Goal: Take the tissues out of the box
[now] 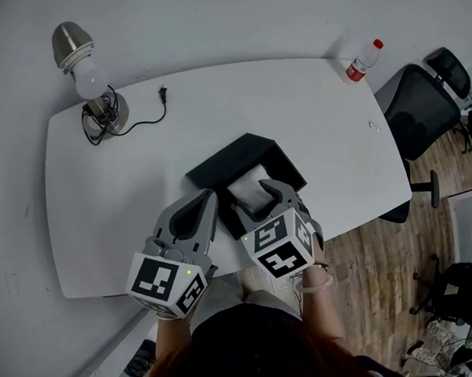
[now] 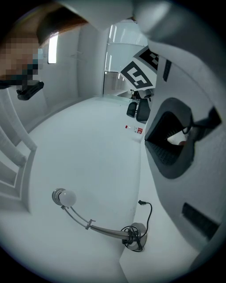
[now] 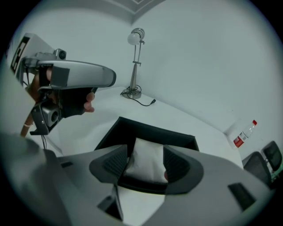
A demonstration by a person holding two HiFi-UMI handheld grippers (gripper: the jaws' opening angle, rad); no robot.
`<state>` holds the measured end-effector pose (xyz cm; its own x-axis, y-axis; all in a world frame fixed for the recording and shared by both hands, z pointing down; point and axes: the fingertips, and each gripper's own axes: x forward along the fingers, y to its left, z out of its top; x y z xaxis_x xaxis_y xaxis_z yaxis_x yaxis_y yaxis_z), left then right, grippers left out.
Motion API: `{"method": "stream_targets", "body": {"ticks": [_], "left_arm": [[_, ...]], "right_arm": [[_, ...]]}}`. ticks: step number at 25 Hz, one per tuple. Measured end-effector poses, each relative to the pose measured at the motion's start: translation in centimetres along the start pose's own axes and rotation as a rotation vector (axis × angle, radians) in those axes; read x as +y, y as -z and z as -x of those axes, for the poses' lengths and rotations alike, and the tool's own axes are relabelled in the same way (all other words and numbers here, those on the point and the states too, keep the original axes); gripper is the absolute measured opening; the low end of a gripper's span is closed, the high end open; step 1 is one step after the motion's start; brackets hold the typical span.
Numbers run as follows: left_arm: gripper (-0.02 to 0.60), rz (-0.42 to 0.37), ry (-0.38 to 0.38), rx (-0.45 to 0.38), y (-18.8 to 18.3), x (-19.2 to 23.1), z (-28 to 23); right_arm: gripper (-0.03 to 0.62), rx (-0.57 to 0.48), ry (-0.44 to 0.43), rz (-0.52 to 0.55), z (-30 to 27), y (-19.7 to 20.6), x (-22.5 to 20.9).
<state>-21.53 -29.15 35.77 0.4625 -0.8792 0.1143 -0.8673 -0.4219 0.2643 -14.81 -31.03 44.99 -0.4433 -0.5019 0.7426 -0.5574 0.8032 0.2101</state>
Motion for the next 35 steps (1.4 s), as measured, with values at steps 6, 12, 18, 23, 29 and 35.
{"method": "stream_targets", "body": {"ticks": [6, 12, 18, 23, 29, 35], "left_arm": [[0.021, 0.016, -0.003, 0.001, 0.2, 0.8, -0.3], [0.021, 0.025, -0.009, 0.002, 0.1, 1.5, -0.7], [0.021, 0.033, -0.008, 0.009, 0.4, 1.7, -1.1], [0.021, 0.035, -0.003, 0.01, 0.3, 1.7, -1.5], [0.021, 0.041, -0.006, 0.011, 0.4, 1.7, -1.5], [0.021, 0.039, -0.015, 0.008, 0.4, 1.4, -1.1]], "right_arm": [[0.255, 0.098, -0.03, 0.012, -1.4, 1.0, 0.1], [0.271, 0.177, -0.054, -0.001, -2.5, 2.0, 0.1], [0.278, 0.238, -0.037, 0.008, -3.2, 2.6, -0.1], [0.276, 0.284, -0.007, 0.028, -3.5, 3.0, -0.4], [0.251, 0.313, -0.003, 0.05, -3.7, 3.3, -0.6], [0.223, 0.296, -0.002, 0.055, -3.5, 3.2, -0.8]]}}
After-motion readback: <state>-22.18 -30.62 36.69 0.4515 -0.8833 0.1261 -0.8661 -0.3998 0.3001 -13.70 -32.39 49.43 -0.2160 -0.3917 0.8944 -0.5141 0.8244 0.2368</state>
